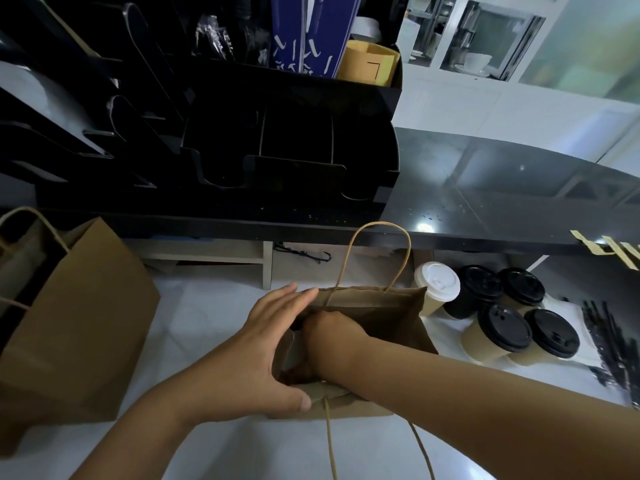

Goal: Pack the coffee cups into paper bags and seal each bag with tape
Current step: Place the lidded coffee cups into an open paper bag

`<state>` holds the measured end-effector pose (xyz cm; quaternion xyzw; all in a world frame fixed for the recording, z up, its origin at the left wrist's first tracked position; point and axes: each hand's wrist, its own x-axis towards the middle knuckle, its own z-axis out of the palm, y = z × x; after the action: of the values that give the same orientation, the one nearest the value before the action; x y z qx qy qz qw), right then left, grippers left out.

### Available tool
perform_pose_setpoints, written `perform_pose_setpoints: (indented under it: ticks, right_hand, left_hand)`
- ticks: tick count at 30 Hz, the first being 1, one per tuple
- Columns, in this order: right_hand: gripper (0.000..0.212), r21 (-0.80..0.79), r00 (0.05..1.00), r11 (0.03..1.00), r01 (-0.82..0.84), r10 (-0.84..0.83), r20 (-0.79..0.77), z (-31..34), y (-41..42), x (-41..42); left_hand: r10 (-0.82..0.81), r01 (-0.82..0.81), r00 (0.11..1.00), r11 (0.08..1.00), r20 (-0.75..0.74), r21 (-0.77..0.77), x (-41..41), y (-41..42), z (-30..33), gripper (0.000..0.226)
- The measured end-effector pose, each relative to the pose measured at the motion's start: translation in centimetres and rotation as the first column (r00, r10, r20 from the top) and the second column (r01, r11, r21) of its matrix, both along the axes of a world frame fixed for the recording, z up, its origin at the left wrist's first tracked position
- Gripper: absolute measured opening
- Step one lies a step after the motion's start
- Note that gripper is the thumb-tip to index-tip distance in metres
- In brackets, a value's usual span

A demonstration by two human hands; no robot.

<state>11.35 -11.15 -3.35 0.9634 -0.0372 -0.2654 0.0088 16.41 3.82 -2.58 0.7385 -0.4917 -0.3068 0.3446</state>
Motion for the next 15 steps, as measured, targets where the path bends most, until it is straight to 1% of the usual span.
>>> perform_pose_setpoints:
  ticks: [4, 9, 12, 13, 15]
  right_hand:
    - [0.056, 0.022, 0.999, 0.999, 0.034, -0.035, 0.031, 0.1, -0.1, -0.4]
    - [0.051, 0.096, 0.986, 0.982, 0.163, -0.159, -0.045, 0.9, -1.2, -0.8]
    - [0.056, 0.094, 0.978, 0.975, 0.203, -0.207, 0.029, 1.9, -2.0, -1.5]
    - [0.057, 0.124, 0.97, 0.967, 0.223, -0.233, 0.067, 2.2, -2.2, -1.8]
    - [0.057, 0.244, 0.945, 0.938, 0.247, -0.288, 0.153, 3.2, -2.7, -2.7]
  left_hand:
    - [0.009, -0.009, 1.0, 1.0, -0.006, 0.009, -0.1, -0.1, 0.3, 0.111]
    - [0.023, -0.023, 1.0, 1.0, -0.004, 0.018, -0.2, -0.4, 0.7, 0.109]
    - [0.034, -0.034, 0.999, 0.999, 0.002, 0.015, -0.1, -0.5, 0.7, 0.108]
    - [0.043, -0.043, 0.999, 0.999, -0.001, 0.016, -0.1, -0.6, 0.8, 0.107]
    - [0.058, -0.058, 0.998, 0.998, -0.015, 0.024, -0.1, -0.7, 0.9, 0.106]
